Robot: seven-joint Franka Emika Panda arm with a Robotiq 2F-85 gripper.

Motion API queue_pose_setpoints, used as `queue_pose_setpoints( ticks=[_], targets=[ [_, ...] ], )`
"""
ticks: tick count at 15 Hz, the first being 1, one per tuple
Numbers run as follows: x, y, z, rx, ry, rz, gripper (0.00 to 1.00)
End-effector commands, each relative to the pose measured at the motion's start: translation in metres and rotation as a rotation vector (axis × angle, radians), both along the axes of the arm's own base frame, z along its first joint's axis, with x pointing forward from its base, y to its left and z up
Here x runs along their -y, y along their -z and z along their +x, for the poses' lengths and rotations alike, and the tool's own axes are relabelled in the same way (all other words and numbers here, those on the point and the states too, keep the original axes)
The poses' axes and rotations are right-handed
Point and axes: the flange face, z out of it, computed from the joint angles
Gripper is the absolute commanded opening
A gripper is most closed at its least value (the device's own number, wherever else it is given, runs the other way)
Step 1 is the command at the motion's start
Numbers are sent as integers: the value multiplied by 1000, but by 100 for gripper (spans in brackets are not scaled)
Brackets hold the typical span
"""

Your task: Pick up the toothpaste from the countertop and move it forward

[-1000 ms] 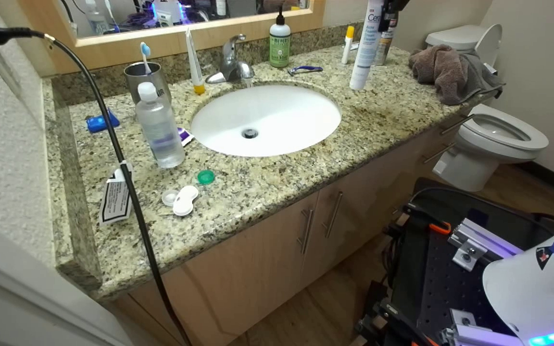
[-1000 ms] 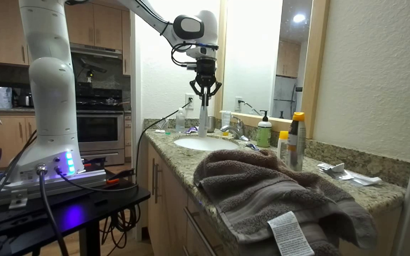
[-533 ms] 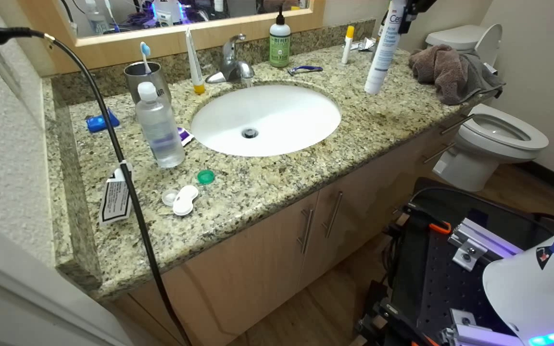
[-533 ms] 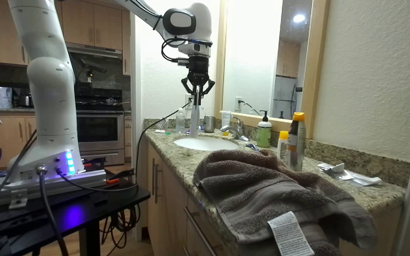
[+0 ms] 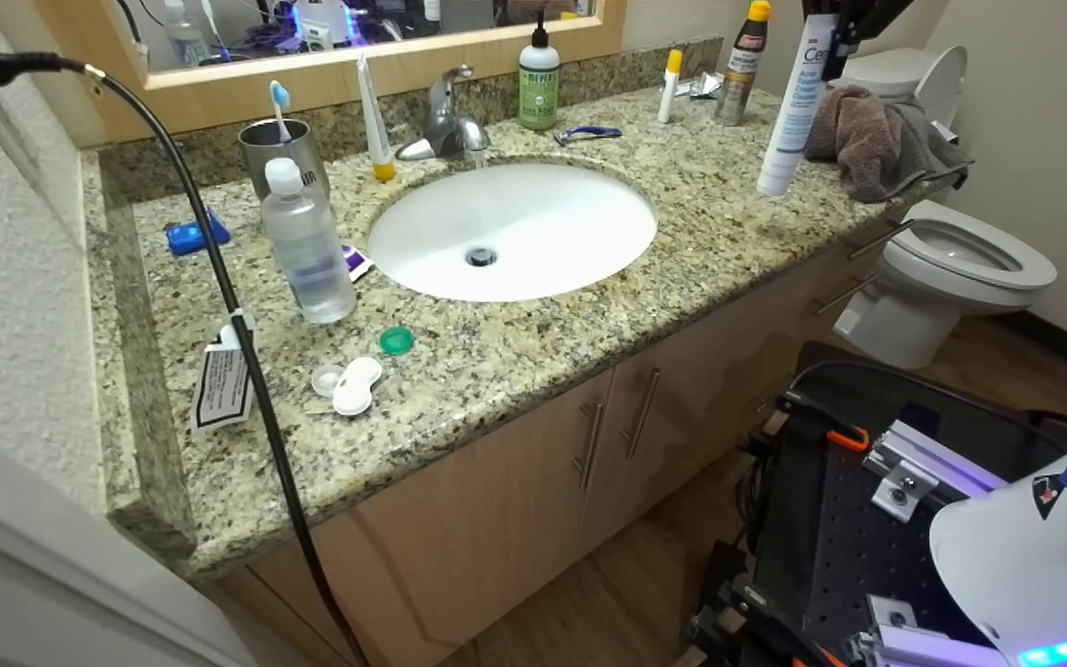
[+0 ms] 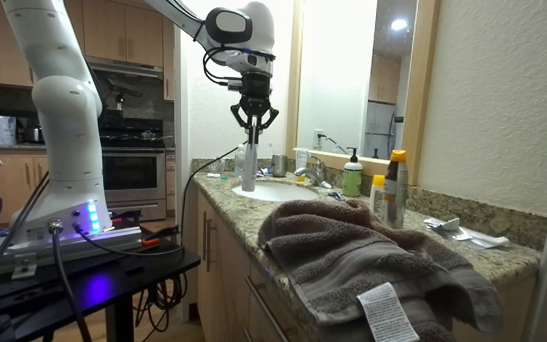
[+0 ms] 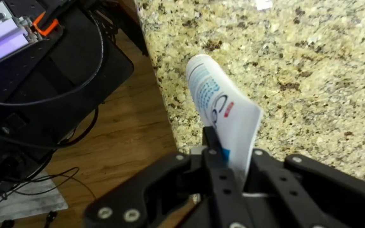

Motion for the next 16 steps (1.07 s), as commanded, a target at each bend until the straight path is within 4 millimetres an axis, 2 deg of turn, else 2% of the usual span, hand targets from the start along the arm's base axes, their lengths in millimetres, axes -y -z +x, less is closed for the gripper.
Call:
queue_pose_setpoints(
  ticks=[1, 6, 16],
  targets=[
    [1, 14, -2, -33, 53, -51, 4],
    [4, 26, 1, -11, 118, -22, 4],
    [8, 32, 3, 101, 168, -32, 4]
  ],
)
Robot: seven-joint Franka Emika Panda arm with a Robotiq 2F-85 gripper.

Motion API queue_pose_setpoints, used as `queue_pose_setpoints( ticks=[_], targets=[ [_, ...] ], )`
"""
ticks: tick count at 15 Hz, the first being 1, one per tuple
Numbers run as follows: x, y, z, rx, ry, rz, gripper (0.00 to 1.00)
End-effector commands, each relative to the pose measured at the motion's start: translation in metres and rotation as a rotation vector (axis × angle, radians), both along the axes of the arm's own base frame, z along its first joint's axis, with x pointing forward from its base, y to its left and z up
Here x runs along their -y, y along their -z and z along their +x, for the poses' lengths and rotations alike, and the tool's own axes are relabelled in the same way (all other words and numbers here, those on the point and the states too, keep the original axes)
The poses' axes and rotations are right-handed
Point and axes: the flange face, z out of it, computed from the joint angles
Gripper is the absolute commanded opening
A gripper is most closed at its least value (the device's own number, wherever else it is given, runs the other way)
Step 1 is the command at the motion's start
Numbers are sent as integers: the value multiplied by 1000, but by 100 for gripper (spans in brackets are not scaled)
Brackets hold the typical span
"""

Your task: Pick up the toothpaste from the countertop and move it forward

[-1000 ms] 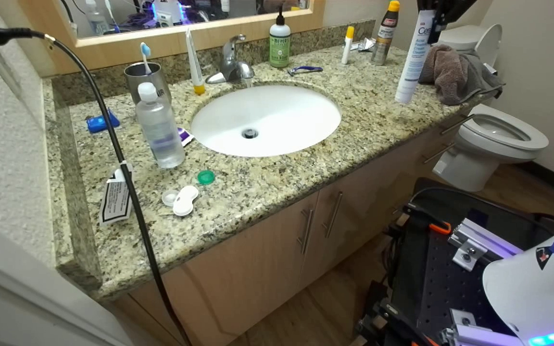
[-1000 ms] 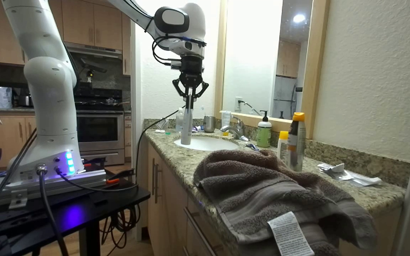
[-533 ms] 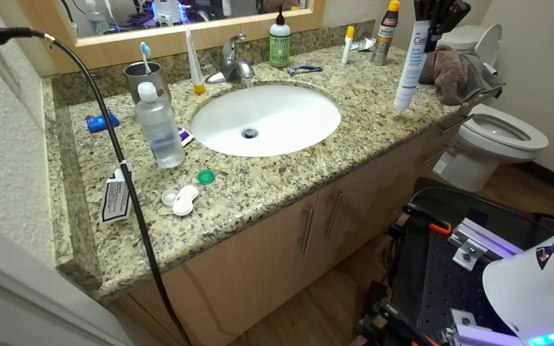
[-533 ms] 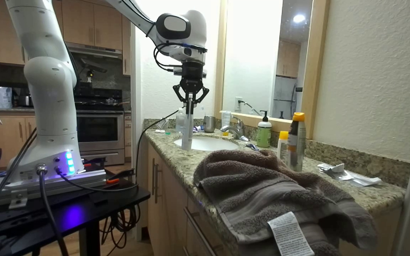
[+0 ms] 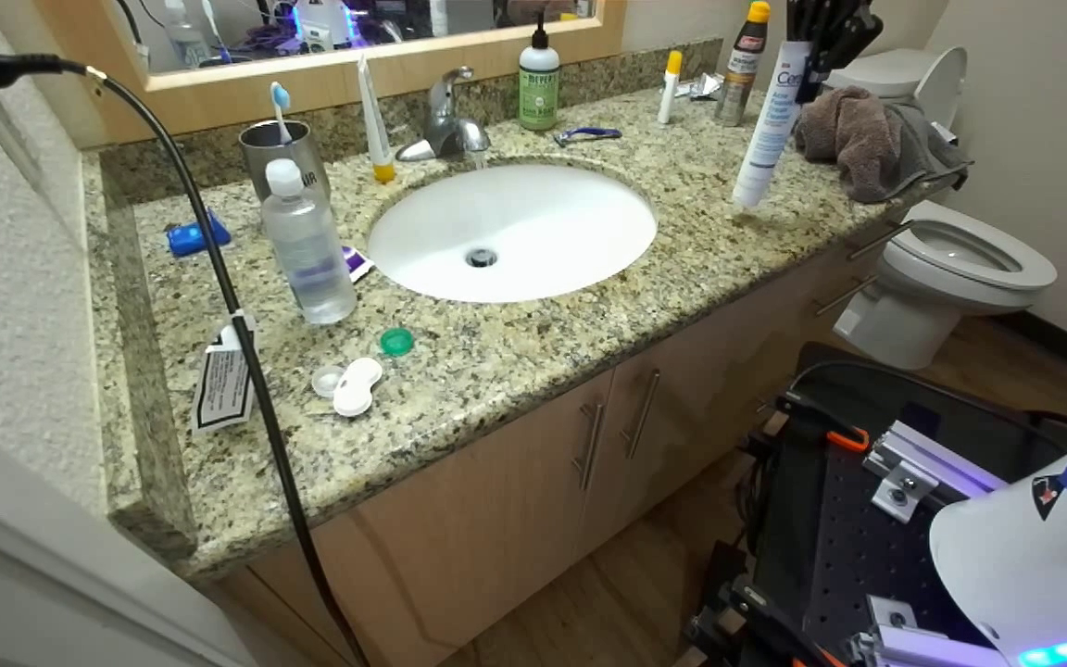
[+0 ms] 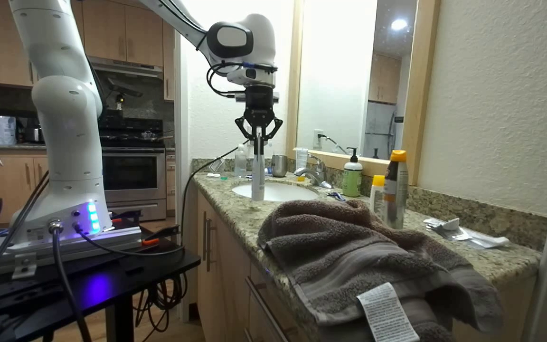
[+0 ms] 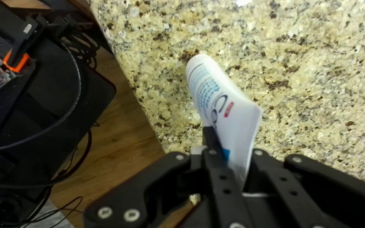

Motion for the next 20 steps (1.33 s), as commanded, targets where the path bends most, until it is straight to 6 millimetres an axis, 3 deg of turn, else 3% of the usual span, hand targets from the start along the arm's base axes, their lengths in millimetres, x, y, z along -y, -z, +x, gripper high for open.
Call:
queue_pose_setpoints(
  ticks=[1, 6, 12, 16, 18, 20],
  targets=[
    [1, 5, -4, 33, 23, -11, 4],
    [13, 15, -2, 21, 57, -18, 4],
    [25, 42, 7, 29, 92, -40, 4],
    [29, 40, 12, 33, 99, -41, 4],
    [30, 40, 12, 26, 105, -41, 40],
    [31, 42, 11, 14, 100, -30, 51]
  ],
)
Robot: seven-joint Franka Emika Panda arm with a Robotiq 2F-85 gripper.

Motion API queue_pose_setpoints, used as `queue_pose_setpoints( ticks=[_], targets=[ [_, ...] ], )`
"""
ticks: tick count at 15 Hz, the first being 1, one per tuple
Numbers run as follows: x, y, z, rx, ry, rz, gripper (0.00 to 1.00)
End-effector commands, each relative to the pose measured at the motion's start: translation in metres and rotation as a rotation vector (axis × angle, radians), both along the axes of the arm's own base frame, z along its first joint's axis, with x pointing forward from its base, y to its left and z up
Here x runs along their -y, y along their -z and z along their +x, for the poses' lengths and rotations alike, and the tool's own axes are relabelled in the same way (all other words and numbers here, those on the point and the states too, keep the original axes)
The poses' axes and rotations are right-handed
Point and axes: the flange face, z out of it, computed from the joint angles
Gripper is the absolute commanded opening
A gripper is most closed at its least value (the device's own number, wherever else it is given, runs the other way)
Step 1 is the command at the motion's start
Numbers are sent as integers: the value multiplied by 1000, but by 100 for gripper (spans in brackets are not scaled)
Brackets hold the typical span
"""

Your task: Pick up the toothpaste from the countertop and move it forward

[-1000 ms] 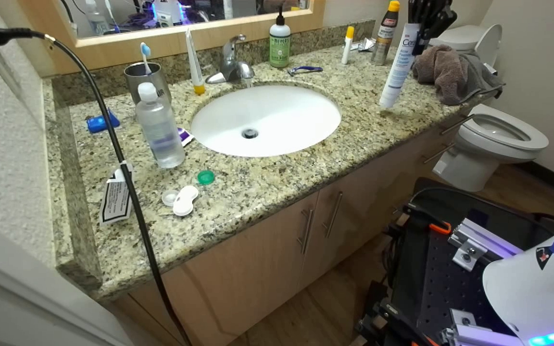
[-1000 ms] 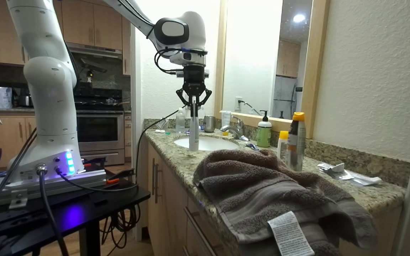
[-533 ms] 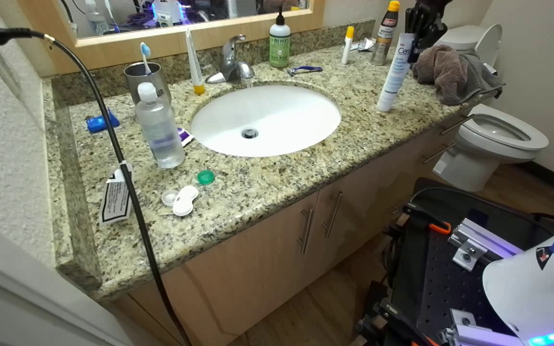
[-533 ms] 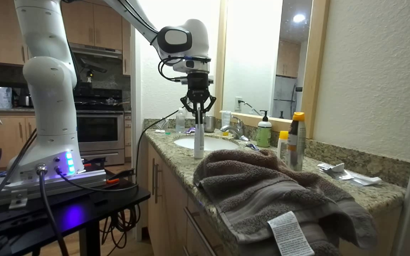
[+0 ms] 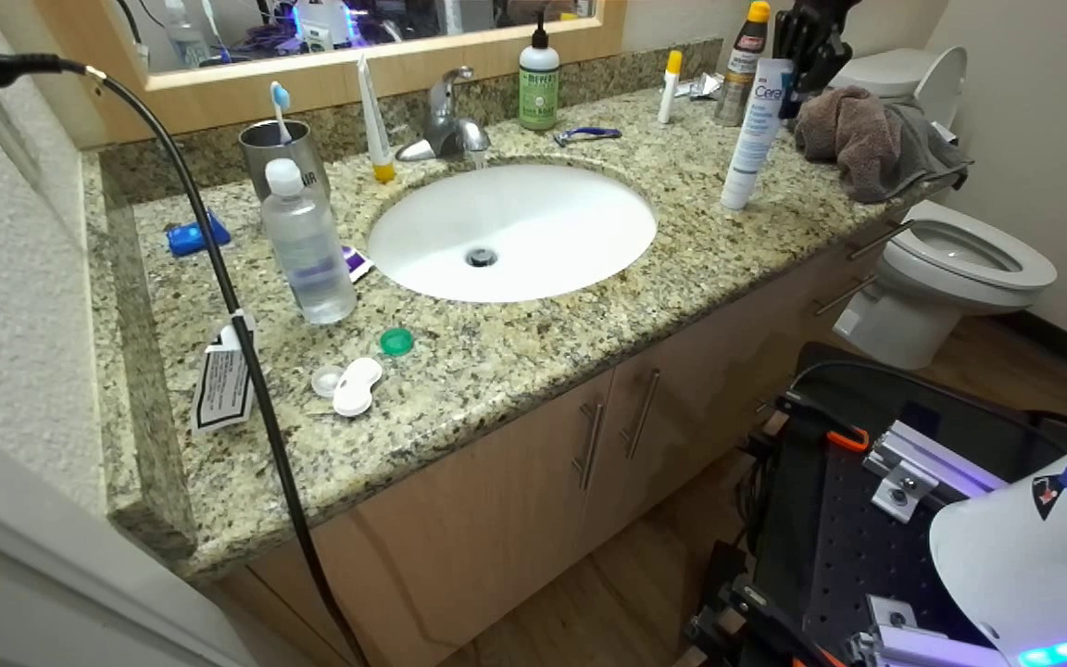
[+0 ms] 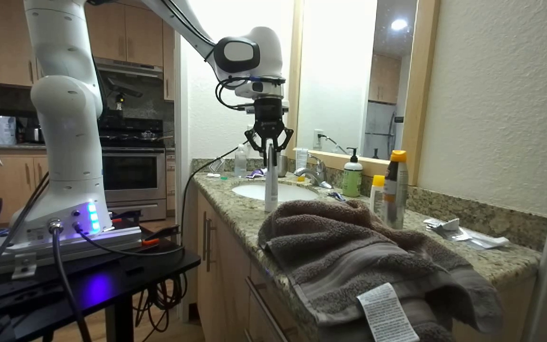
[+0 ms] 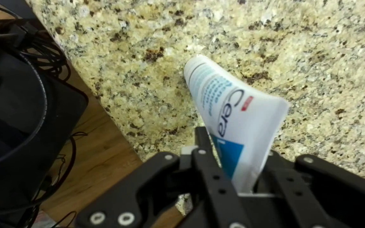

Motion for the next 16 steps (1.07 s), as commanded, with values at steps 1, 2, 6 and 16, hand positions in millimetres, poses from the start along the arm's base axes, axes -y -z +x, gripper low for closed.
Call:
queue_pose_setpoints(
  ticks=[1, 2, 6, 16],
  targets=[
    [7, 13, 2, -22, 15, 23, 60],
    [8, 15, 2, -28, 14, 27, 66],
    [11, 5, 1, -15, 17, 40, 95],
    [18, -98, 5, 175, 22, -103, 100]
  ],
)
